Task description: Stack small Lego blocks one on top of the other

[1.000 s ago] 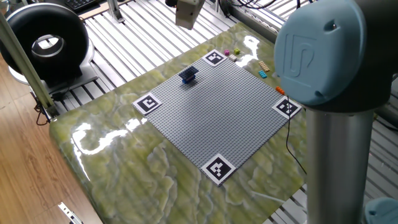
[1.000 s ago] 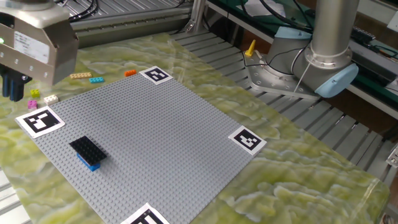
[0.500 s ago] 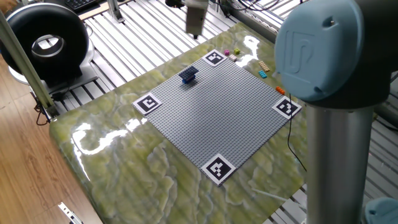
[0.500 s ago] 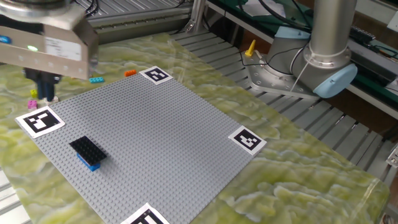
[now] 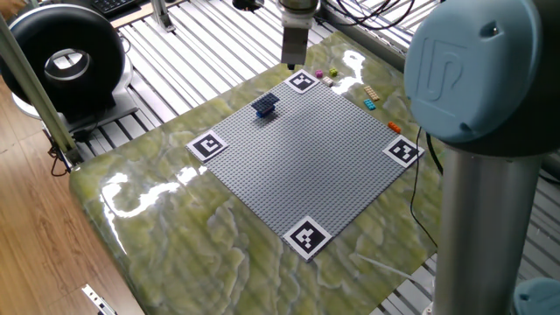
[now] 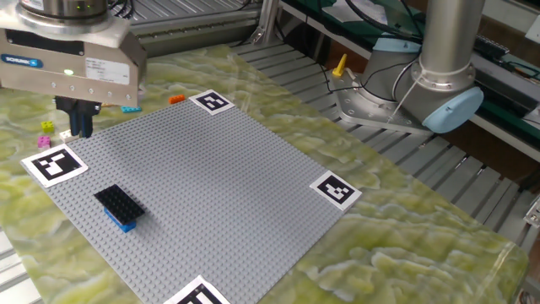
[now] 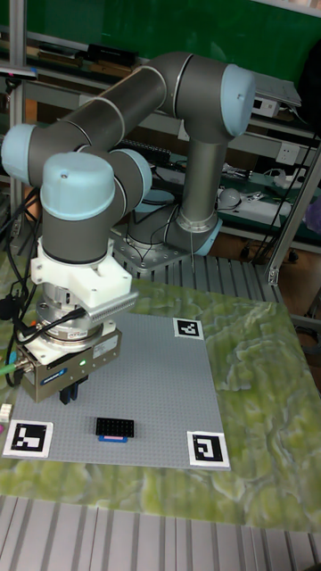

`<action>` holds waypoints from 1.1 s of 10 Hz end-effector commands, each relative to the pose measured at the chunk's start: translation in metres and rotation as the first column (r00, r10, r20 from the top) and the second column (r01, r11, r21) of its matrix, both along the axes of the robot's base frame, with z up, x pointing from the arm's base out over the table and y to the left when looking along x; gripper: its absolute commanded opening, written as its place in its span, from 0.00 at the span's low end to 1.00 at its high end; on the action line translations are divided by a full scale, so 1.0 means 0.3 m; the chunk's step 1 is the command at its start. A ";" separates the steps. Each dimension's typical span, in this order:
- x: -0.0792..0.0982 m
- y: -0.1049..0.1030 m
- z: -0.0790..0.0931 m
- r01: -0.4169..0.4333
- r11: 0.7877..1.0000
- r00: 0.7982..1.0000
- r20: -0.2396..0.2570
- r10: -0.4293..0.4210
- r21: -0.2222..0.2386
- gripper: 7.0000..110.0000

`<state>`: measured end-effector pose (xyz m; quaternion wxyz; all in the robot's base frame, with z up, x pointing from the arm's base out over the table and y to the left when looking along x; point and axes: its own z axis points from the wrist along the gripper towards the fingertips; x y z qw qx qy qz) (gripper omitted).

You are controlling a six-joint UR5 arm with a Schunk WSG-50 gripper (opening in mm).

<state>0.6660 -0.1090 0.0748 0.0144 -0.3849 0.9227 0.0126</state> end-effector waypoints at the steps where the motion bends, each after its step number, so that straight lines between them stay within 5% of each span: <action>1: -0.029 0.018 0.000 0.064 0.997 0.998 -0.024 -0.063 0.036 0.00; 3: -0.041 -0.010 -0.002 0.103 0.995 0.994 -0.039 -0.103 0.001 0.00; 6: -0.065 0.138 0.018 0.024 0.983 0.998 -0.067 -0.012 0.180 0.00; 7: -0.094 0.120 0.016 -0.020 0.987 0.995 -0.093 0.035 0.161 0.00; 9: -0.177 -0.049 0.013 -0.054 0.997 0.990 -0.129 0.061 0.052 0.00; 11: -0.225 -0.114 -0.032 -0.097 0.992 0.988 -0.115 0.106 0.085 0.00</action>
